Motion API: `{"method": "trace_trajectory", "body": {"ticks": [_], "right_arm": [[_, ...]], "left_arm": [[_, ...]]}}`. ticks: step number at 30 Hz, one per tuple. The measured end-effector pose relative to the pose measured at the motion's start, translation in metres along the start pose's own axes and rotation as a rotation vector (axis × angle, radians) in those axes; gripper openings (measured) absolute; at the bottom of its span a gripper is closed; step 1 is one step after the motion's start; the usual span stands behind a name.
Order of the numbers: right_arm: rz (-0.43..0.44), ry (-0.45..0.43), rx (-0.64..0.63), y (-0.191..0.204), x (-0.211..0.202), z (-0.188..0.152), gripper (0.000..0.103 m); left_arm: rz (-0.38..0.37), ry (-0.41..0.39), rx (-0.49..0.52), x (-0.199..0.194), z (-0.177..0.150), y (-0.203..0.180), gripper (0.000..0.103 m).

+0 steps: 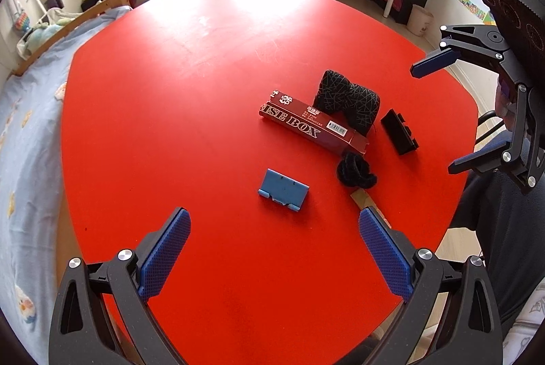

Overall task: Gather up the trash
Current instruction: 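Grasp the blue card holder with the left gripper while the right grasps the black phone case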

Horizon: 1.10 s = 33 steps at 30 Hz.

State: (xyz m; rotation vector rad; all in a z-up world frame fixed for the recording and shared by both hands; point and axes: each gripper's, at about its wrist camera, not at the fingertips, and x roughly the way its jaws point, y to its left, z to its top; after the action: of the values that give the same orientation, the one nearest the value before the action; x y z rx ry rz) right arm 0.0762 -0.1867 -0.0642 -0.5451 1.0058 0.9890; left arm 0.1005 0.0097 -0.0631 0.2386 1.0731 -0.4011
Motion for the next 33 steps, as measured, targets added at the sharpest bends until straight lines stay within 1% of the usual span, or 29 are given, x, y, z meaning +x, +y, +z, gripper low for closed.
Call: {"method": "trace_trajectory", "body": {"ticks": [5, 9, 13, 15, 18, 19, 21, 23, 24, 25, 26, 28, 30, 31, 33], "right_arm": [[0.019, 0.027, -0.026, -0.003, 0.013, -0.001, 0.098], [0.031, 0.023, -0.036, -0.004, 0.018, -0.001, 0.098], [0.031, 0.02, -0.052, -0.005, 0.02, -0.003, 0.098], [0.033, 0.02, -0.055, -0.005, 0.021, -0.004, 0.094], [0.033, 0.031, -0.063, -0.005, 0.024, -0.003, 0.083], [0.031, 0.032, -0.067, -0.005, 0.026, -0.004, 0.078], [0.031, 0.022, -0.07, -0.005, 0.025, -0.003, 0.074], [0.027, 0.016, -0.071, -0.005, 0.024, -0.003, 0.063], [0.024, 0.015, -0.073, -0.006, 0.023, -0.003, 0.06], [0.024, 0.013, -0.075, -0.006, 0.023, -0.003, 0.054], [0.021, 0.012, -0.078, -0.006, 0.022, -0.003, 0.047], [0.017, 0.01, -0.076, -0.007, 0.022, -0.001, 0.042], [0.015, 0.007, -0.072, -0.008, 0.023, 0.001, 0.041], [0.013, 0.006, -0.07, -0.008, 0.023, 0.001, 0.041], [0.012, 0.004, -0.065, -0.009, 0.023, 0.0, 0.041]], "left_arm": [[-0.014, 0.028, 0.03, 0.016, 0.0, 0.006, 0.095], [-0.02, 0.042, 0.057, 0.025, 0.0, 0.007, 0.095], [-0.033, 0.032, 0.08, 0.028, -0.001, 0.007, 0.095], [-0.041, 0.024, 0.087, 0.028, -0.001, 0.006, 0.095], [-0.059, 0.016, 0.103, 0.028, -0.001, 0.004, 0.095], [-0.063, 0.013, 0.111, 0.028, -0.002, 0.003, 0.095], [-0.069, 0.008, 0.121, 0.028, 0.0, 0.0, 0.095], [-0.072, 0.0, 0.119, 0.028, -0.001, 0.0, 0.095], [-0.072, -0.005, 0.116, 0.028, -0.001, 0.0, 0.094], [-0.072, -0.011, 0.117, 0.027, -0.002, -0.001, 0.092], [-0.073, -0.018, 0.12, 0.026, -0.002, -0.002, 0.089], [-0.074, -0.027, 0.12, 0.024, -0.001, -0.004, 0.081], [-0.074, -0.029, 0.114, 0.023, 0.001, -0.002, 0.071], [-0.077, -0.029, 0.112, 0.022, 0.002, -0.002, 0.069], [-0.078, -0.03, 0.111, 0.021, 0.003, -0.003, 0.061]]}}
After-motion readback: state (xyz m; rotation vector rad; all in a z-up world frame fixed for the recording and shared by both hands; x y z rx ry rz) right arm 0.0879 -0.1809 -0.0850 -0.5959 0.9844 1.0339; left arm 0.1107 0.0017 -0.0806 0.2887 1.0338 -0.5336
